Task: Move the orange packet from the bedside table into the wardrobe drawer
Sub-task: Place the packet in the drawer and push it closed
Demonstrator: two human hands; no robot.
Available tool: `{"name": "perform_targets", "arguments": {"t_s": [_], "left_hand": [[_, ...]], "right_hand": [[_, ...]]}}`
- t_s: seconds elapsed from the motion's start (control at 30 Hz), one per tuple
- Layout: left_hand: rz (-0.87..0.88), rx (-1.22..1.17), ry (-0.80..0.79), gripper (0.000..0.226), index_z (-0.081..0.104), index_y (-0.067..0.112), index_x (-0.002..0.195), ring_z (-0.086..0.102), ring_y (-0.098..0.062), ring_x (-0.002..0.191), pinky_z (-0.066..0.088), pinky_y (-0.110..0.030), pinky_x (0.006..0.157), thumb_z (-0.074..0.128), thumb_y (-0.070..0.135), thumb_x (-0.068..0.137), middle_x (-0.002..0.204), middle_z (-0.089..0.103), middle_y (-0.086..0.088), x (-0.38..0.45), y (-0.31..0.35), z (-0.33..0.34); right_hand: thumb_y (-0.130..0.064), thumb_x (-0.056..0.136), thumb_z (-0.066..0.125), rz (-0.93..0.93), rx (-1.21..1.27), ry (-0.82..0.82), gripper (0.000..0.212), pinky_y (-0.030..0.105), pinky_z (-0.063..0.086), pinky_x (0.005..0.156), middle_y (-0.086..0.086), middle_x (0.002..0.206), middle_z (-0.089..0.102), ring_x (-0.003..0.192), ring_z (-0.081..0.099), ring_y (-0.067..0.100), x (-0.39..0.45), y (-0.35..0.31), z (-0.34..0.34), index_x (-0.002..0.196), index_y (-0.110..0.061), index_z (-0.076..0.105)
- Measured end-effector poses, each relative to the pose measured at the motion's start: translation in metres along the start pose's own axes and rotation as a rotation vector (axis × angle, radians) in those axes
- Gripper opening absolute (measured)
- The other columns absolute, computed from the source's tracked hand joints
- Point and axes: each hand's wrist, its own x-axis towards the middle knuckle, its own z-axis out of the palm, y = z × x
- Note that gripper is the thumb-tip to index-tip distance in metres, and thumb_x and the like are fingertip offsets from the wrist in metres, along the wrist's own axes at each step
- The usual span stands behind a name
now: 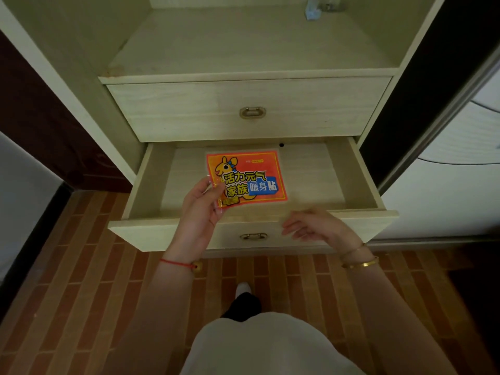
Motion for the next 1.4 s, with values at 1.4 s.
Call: {"name": "perform_targets", "arguments": {"t_s": [1.4], "left_hand": [[-0.372, 1.098, -0.048, 0.050, 0.070, 0.007, 0.106, 0.064, -0.027, 0.107, 0.049, -0.036, 0.093, 0.045, 0.035, 0.073, 0.113, 0.069, -0.015, 0.228, -0.101, -0.063]], "right_hand": [[-0.073, 0.068, 0.062, -0.611, -0.851, 0.143, 0.055, 0.022, 0.048, 0.080, -0.016, 0.098, 0.064, 0.092, 0.054, 0.003, 0.083, 0.002, 0.010, 0.102, -0.031, 0.068]]}}
